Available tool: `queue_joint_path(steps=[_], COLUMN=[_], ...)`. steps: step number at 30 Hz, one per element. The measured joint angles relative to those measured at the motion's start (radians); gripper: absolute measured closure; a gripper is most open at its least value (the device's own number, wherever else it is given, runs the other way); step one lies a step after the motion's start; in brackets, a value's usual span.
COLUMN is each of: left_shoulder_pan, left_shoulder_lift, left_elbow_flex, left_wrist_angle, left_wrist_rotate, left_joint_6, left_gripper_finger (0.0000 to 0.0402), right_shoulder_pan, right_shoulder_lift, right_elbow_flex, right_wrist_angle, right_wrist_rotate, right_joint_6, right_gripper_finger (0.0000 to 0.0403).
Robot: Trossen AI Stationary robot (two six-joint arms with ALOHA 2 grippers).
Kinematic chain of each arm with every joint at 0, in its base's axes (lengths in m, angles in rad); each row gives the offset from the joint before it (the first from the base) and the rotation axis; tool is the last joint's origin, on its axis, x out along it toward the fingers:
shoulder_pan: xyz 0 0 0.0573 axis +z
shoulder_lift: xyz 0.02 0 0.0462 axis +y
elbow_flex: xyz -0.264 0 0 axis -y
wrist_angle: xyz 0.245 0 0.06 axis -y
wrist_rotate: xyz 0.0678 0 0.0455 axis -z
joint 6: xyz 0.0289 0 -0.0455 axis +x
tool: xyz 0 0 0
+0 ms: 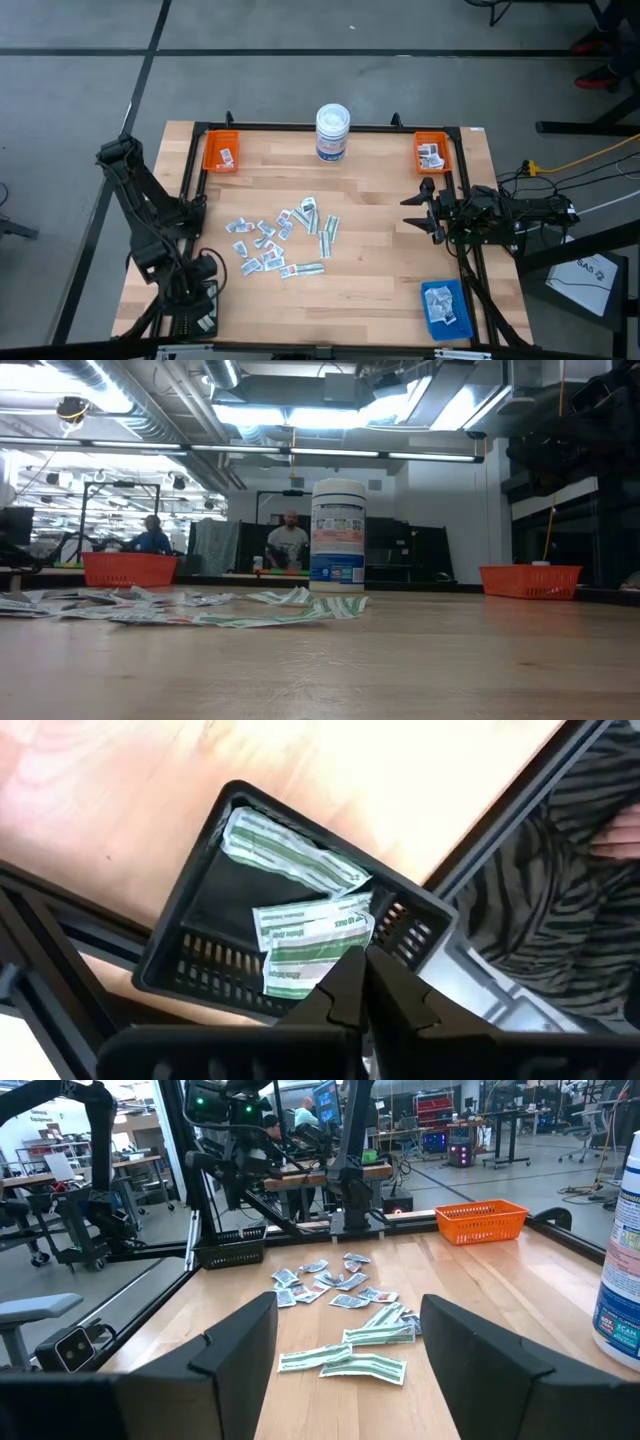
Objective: Pick & Place First Aid Supplies
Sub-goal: Put the green bandage pack into the black bin, then put the orange ointment pack into the left orange bin
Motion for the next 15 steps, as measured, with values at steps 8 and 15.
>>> queue_joint_path(steps=[8, 15], left_shoulder_pan=[0.0, -0.002], left_shoulder_lift=[0.038, 0.038], left_elbow_flex=[0.0, 0.0], left_wrist_angle=[0.0, 0.0], left_wrist_rotate=[0.029, 0.061], left_joint_6=[0.015, -0.044], left_gripper_finger=[0.0394, 0.0365], right_shoulder_pan=[0.0, 0.0], right_shoulder_lift=[0.0, 0.0], right_elbow_flex=[0.0, 0.0], right_wrist_angle=[0.0, 0.0], right_wrist_rotate=[0.0, 0.0], right_joint_6=[0.0, 0.0], right_gripper_finger=[0.0158, 0.0158])
